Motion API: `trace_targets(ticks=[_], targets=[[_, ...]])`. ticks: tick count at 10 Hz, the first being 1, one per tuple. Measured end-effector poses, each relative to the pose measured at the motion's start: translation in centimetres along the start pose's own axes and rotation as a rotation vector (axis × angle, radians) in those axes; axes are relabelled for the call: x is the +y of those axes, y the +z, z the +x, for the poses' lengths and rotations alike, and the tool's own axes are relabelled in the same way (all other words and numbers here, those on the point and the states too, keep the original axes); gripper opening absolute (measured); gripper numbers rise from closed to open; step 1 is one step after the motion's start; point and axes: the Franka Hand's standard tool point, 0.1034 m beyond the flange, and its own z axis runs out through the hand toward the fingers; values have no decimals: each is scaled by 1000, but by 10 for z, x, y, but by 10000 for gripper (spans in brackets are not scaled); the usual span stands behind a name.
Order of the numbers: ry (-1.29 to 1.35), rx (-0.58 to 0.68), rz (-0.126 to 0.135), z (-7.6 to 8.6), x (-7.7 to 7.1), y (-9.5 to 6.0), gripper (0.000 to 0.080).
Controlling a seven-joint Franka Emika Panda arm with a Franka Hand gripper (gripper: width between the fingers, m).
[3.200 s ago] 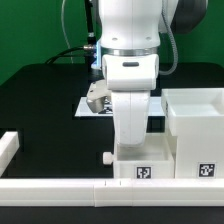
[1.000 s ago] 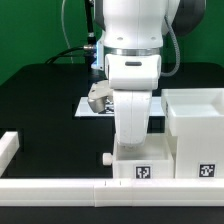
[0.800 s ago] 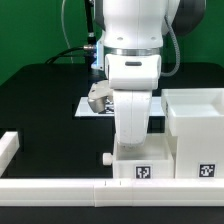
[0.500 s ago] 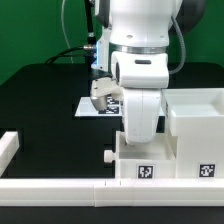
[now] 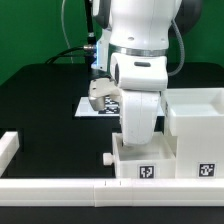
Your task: Assemble drawer
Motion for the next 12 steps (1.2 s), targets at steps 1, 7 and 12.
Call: trace_targets(ticks=[1,7,12], targets=[[3,0,0,0,0,0,41],[75,-11,30,7,3,-2,41],[111,-8,31,12,2,-1,41]])
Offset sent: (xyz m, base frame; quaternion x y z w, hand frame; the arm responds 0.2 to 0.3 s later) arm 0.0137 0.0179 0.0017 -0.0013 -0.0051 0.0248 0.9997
